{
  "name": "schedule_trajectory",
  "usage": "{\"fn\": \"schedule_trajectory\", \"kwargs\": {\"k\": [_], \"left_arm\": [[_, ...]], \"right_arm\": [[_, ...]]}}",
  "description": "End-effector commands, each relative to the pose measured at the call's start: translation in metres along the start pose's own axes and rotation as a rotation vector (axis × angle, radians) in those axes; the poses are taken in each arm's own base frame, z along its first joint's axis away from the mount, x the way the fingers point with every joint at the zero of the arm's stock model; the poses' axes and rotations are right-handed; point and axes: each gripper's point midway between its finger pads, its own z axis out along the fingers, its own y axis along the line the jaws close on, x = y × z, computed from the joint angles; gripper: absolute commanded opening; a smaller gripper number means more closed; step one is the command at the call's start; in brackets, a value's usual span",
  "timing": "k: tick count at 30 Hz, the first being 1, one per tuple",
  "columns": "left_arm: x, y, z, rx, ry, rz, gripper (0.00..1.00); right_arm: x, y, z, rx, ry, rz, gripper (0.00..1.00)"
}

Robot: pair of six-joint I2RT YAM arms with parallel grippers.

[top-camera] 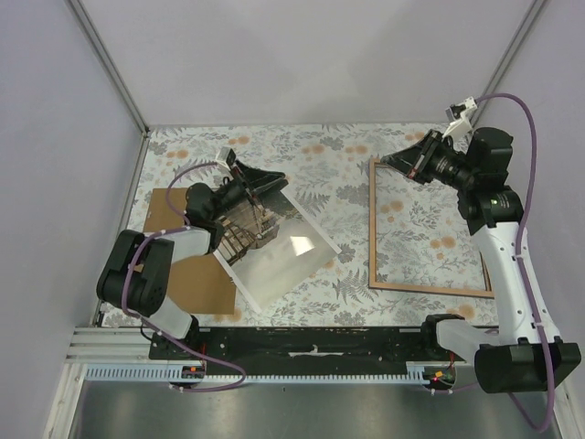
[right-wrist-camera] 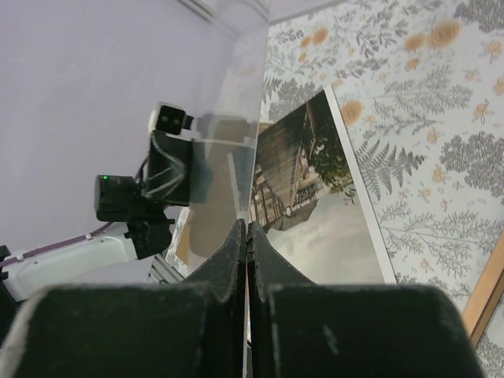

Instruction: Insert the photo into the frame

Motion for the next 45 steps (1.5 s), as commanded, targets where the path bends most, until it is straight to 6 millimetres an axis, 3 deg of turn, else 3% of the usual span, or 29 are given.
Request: {"fn": "schedule_trajectory", "kwargs": {"k": [1, 7, 10, 24, 29, 33, 35, 38, 40, 41, 45], "left_arm": [[0.02, -0.059, 0.0, 0.131, 0.084, 0.09, 0.43], [0.023, -0.063, -0.004, 0.088, 0.094, 0.122, 0.41], [0.022, -0.056, -0.005, 0.027, 0.105, 0.142, 0.41], [0.021, -0.047, -0.017, -0.098, 0.121, 0.2, 0.37], [0.02, -0.048, -0.016, -0.097, 0.121, 0.208, 0.26], [0.02, -0.047, -0.016, -0.114, 0.123, 0.218, 0.02], [0.019, -0.045, -0.016, -0.134, 0.121, 0.221, 0.02], [0.012, -0.049, -0.015, -0.178, 0.101, 0.273, 0.02], [0.002, -0.053, -0.014, -0.221, 0.073, 0.323, 0.02], [-0.004, -0.058, -0.014, -0.238, 0.046, 0.356, 0.02], [-0.026, -0.072, -0.019, -0.326, -0.047, 0.445, 0.02]], "right_arm": [[0.02, -0.011, 0.004, -0.023, 0.074, -0.008, 0.0], [0.024, -0.026, 0.009, -0.003, 0.082, -0.008, 0.0], [0.015, -0.04, 0.007, 0.027, 0.06, 0.002, 0.0], [0.01, -0.048, 0.008, -0.001, 0.051, -0.015, 0.0], [0.017, -0.05, 0.008, -0.011, 0.061, -0.007, 0.0], [0.02, -0.055, 0.009, -0.004, 0.068, -0.005, 0.0], [0.02, -0.06, 0.01, 0.02, 0.07, -0.002, 0.01], [0.019, -0.08, 0.009, 0.139, 0.062, -0.005, 0.42], [0.018, -0.096, 0.005, 0.237, 0.053, 0.0, 0.62], [0.018, -0.104, 0.002, 0.289, 0.048, 0.003, 0.67], [0.023, -0.133, -0.009, 0.461, 0.057, 0.022, 0.69]]}}
